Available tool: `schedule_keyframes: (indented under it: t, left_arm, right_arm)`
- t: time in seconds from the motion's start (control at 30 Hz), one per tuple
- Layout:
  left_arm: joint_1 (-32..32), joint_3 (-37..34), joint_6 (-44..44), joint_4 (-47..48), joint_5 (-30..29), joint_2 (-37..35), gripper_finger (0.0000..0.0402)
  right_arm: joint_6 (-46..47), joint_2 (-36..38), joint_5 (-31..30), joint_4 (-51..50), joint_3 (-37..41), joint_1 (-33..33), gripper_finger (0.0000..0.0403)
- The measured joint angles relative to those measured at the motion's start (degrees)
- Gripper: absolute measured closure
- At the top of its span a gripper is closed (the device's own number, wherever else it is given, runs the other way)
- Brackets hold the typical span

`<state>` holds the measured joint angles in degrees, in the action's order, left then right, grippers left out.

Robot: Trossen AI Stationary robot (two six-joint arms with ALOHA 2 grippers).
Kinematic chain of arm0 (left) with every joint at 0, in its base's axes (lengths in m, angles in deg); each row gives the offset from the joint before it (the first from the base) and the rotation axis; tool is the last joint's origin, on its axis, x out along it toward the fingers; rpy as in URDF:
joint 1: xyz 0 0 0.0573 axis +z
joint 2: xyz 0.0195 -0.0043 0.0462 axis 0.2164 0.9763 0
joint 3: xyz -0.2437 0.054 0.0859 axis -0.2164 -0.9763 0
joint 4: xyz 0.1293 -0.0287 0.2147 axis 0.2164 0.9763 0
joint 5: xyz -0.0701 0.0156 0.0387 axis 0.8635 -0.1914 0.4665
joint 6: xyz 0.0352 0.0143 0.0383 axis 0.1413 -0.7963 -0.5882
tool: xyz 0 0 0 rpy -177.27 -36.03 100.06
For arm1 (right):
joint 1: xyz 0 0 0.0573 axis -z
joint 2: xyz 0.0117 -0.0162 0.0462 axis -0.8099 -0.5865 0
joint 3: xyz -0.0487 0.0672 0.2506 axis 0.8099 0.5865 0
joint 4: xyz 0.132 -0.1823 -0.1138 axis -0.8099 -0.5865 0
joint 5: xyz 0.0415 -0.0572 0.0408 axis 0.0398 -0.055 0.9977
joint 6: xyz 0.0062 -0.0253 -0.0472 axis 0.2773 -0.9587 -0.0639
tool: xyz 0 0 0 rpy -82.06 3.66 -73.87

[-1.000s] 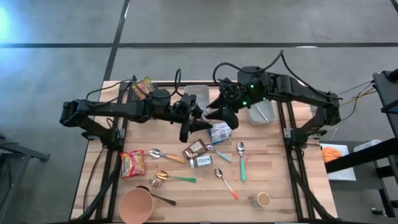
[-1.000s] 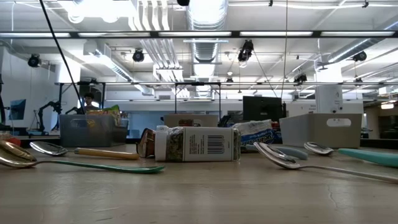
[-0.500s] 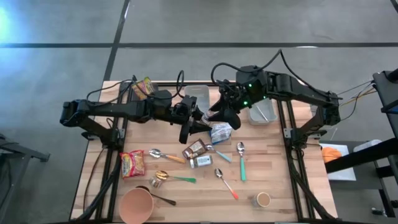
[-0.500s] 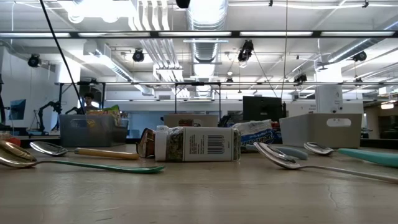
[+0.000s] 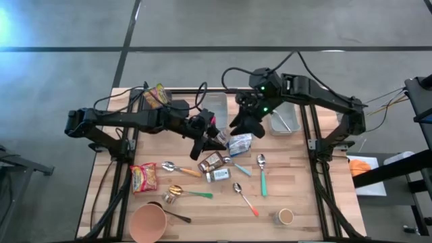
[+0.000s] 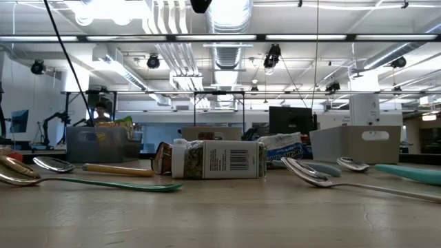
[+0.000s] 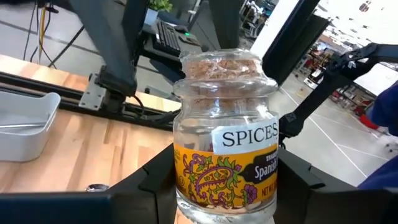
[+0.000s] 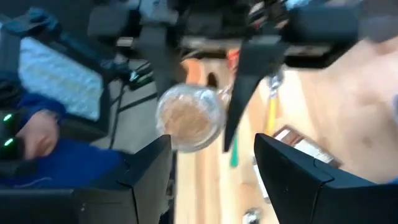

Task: Pick & Place Food Item
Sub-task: Put the right brown seasoning bottle into the left gray bin

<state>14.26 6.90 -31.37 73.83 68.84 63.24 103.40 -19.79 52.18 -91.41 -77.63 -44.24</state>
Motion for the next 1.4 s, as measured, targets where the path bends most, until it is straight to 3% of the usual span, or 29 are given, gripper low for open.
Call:
schedule_keyframes:
  t: [0.67,1.23,1.33,1.4]
  left_arm:
    - [-0.07,0.0,0.43,6.13,2.29,0.0,0.0224]
    - [-0.07,0.0,0.17,6.72,3.12,0.0,0.0224]
    - [-0.07,0.0,0.17,6.77,3.11,0.0,0.0224]
    - [-0.07,0.0,-0.1,6.8,3.11,0.0,0.0224]
  right_arm:
    - [-0.64,-0.16,0.92,11.14,-0.47,2.05,0.0177]
    - [-3.39,-0.1,0.59,11.38,-0.47,2.05,0.0176]
    - [-3.41,-0.1,1.02,11.66,-0.47,1.77,0.0165]
    - [-4.5,-0.1,4.43,12.36,-0.47,1.23,0.015]
